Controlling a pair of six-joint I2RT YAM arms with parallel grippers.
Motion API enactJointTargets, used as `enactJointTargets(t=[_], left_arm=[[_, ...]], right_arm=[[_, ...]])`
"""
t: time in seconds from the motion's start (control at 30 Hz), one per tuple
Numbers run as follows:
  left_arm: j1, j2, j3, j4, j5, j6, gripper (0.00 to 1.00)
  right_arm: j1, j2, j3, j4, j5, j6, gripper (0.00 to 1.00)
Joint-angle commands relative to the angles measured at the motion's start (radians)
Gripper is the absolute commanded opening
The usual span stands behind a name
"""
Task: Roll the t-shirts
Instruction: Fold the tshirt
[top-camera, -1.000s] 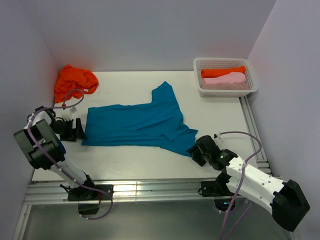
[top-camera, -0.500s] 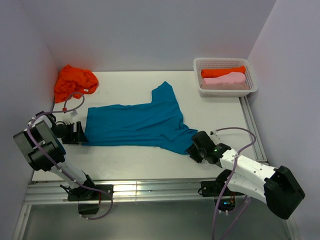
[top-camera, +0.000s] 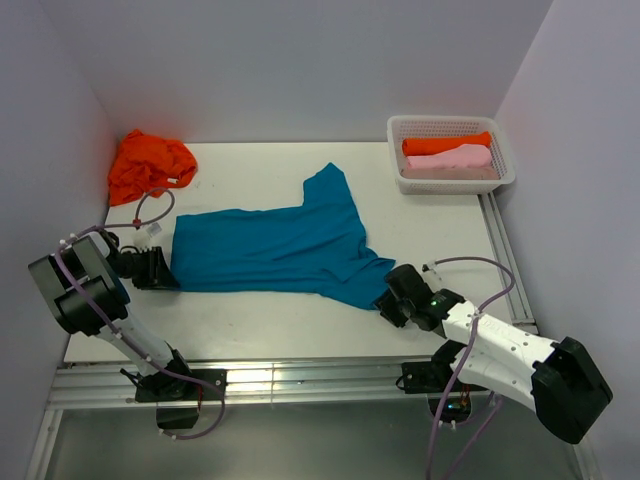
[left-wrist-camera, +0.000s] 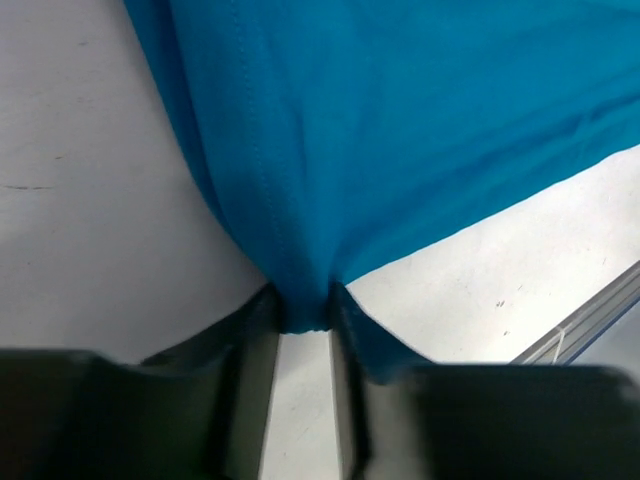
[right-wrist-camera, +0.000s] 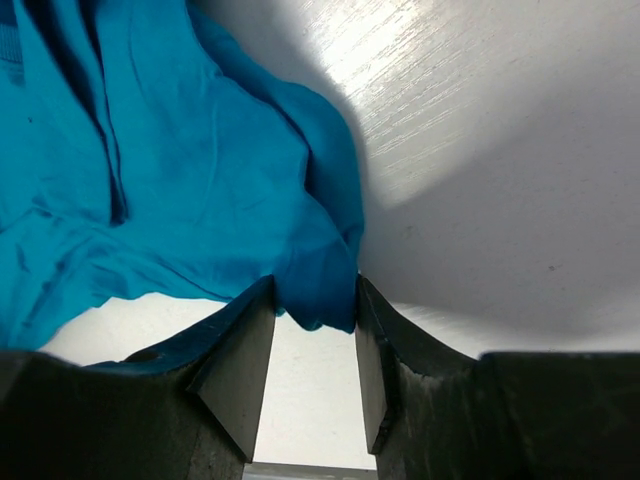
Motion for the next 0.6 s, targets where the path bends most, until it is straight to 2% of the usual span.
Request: enactJointTargets(t=[0.0,0.03,0.07,0.2,0.37,0.47,0.5,0.57], left_arm=[[-0.005,0.065,-0.009,0.04,-0.09,0.037,0.31],[-0.005,0.067,0.0,0.035,-0.086,0.037,0.27],[-0.006,0.068,0.009,0.02,-0.084,0.04,0.19],[-0.008,0.077,0.069,-0.009,-0.067,0.038,0.02],[-0.009,0.079,0.126,-0.045,-0.053,0.054,0.0],[-0.019,0.08,0.147,-0.074,-0.046,0.063,0.0],[-0.026,0.082,0.162,-0.08,-0.043,0.073,0.0],[-0.031,0.083,0.185,-0.112,-0.038,0.083,0.0]], right_arm=[[0.004,-0.01,-0.011,0.01,0.024,0.014,0.44],[0.006,-0.013,-0.014,0.015,0.029,0.016,0.43],[0.004,-0.014,-0.021,0.023,0.031,0.016,0.42],[0.004,-0.027,-0.027,0.032,0.04,0.019,0.36],[0.003,-0.04,-0.011,-0.003,0.078,0.013,0.27],[0.003,-0.063,0.008,-0.022,0.116,0.005,0.13],[0.001,-0.071,0.021,-0.044,0.129,-0.004,0.0],[0.0,-0.096,0.068,-0.071,0.178,-0.025,0.0]])
